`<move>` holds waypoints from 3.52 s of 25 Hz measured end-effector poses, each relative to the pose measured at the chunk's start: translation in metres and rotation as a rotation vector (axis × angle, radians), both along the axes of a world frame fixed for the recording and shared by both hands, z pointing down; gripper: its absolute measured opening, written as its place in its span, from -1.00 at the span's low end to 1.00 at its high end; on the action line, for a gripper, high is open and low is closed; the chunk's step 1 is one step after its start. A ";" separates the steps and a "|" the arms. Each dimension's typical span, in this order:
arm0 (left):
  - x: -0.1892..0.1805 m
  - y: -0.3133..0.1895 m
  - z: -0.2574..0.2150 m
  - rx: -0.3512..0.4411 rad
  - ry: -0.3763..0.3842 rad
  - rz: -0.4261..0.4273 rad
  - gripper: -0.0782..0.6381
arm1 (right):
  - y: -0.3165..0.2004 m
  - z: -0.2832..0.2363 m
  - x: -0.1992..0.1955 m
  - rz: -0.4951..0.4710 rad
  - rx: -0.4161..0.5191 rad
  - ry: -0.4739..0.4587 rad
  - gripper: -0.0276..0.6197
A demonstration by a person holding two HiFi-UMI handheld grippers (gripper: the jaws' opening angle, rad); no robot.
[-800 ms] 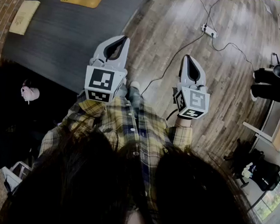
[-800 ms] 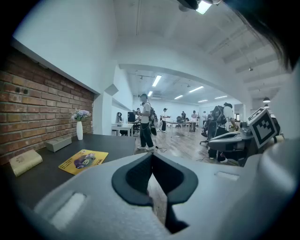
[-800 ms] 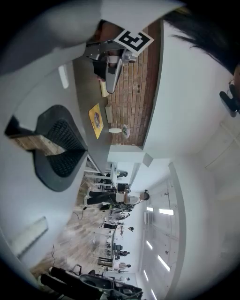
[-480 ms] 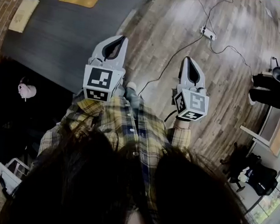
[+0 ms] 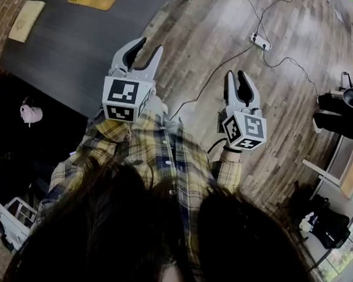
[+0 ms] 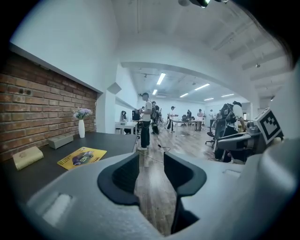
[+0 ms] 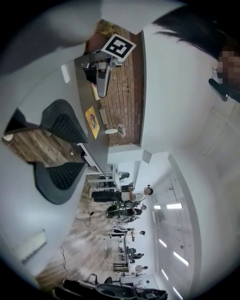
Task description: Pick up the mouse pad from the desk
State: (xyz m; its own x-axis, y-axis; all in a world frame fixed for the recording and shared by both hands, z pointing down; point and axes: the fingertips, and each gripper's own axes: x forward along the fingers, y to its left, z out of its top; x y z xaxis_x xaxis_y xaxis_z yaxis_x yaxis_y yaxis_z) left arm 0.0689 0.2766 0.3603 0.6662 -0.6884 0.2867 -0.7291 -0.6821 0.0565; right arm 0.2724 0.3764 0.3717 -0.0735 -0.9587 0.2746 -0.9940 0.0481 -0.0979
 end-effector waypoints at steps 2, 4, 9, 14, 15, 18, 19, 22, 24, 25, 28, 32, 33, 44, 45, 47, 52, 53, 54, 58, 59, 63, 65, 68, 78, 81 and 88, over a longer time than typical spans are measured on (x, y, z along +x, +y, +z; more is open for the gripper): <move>0.003 -0.005 0.003 -0.004 -0.011 -0.003 -0.31 | -0.004 0.004 0.004 -0.002 -0.006 -0.018 -0.54; 0.005 -0.013 0.007 -0.009 -0.023 -0.005 -0.28 | -0.012 0.009 0.007 -0.001 -0.010 -0.028 -0.48; 0.013 -0.044 0.012 -0.013 -0.024 -0.023 -0.17 | -0.040 0.011 0.023 0.007 -0.010 -0.041 -0.35; 0.030 -0.093 0.018 -0.009 -0.008 -0.033 -0.12 | -0.084 0.017 0.039 -0.002 -0.009 -0.054 -0.22; 0.034 -0.104 0.018 -0.007 -0.006 -0.032 -0.12 | -0.095 0.017 0.041 -0.007 -0.008 -0.053 -0.20; 0.046 -0.136 0.017 -0.007 -0.007 -0.030 -0.12 | -0.128 0.016 0.049 -0.013 -0.007 -0.059 -0.14; 0.050 -0.147 0.016 -0.006 -0.007 -0.029 -0.12 | -0.138 0.014 0.052 -0.015 -0.007 -0.062 -0.14; 0.062 -0.180 0.009 0.001 -0.006 -0.025 -0.12 | -0.172 0.009 0.060 -0.021 -0.002 -0.071 -0.10; 0.068 -0.203 0.006 0.001 -0.006 -0.030 -0.12 | -0.194 0.006 0.065 -0.028 0.001 -0.075 -0.09; 0.070 -0.212 0.006 -0.001 -0.007 -0.033 -0.12 | -0.204 0.005 0.067 -0.033 -0.001 -0.075 -0.08; 0.077 -0.239 0.006 -0.003 -0.004 -0.041 -0.12 | -0.228 0.005 0.074 -0.039 -0.007 -0.077 -0.07; 0.076 -0.270 0.005 -0.001 0.007 -0.064 -0.12 | -0.260 0.004 0.078 -0.053 -0.005 -0.078 -0.05; 0.073 -0.277 0.006 -0.002 0.010 -0.074 -0.12 | -0.269 0.004 0.076 -0.062 -0.005 -0.076 -0.05; 0.012 -0.321 0.023 -0.037 0.040 -0.202 -0.11 | -0.346 0.015 0.020 -0.209 -0.038 -0.058 -0.04; 0.005 -0.322 0.024 -0.037 0.042 -0.218 -0.11 | -0.351 0.016 0.015 -0.223 -0.042 -0.057 -0.03; -0.009 -0.323 0.025 -0.040 0.046 -0.244 -0.11 | -0.358 0.016 0.003 -0.243 -0.047 -0.053 -0.03; -0.048 -0.329 0.025 -0.034 0.062 -0.337 -0.11 | -0.382 0.015 -0.030 -0.334 -0.048 -0.038 -0.02; -0.054 -0.330 0.024 -0.033 0.066 -0.355 -0.11 | -0.387 0.015 -0.036 -0.354 -0.049 -0.034 -0.02; -0.059 -0.331 0.024 -0.032 0.070 -0.373 -0.11 | -0.391 0.015 -0.042 -0.373 -0.050 -0.031 -0.02; -0.081 -0.335 0.023 -0.023 0.086 -0.475 -0.11 | -0.417 0.014 -0.064 -0.481 -0.056 -0.016 -0.01; -0.087 -0.336 0.024 -0.021 0.089 -0.510 -0.11 | -0.427 0.014 -0.070 -0.516 -0.056 -0.013 -0.01; -0.110 -0.339 0.028 -0.023 0.084 -0.611 -0.11 | -0.457 0.016 -0.091 -0.608 -0.058 -0.014 -0.01; -0.121 -0.342 0.031 -0.029 0.077 -0.664 -0.11 | -0.473 0.018 -0.101 -0.655 -0.062 -0.019 -0.01; -0.143 -0.342 0.034 -0.036 0.071 -0.794 -0.11 | -0.503 0.024 -0.125 -0.775 -0.080 -0.024 -0.01; -0.169 -0.349 0.026 -0.037 0.044 -1.103 -0.11 | -0.583 0.018 -0.180 -1.067 -0.090 -0.048 -0.02; -0.174 -0.349 0.022 -0.037 0.037 -1.181 -0.11 | -0.597 0.018 -0.195 -1.143 -0.098 -0.056 -0.02; -0.185 -0.351 0.020 -0.025 0.019 -1.346 -0.11 | -0.623 0.021 -0.232 -1.325 -0.098 -0.045 -0.02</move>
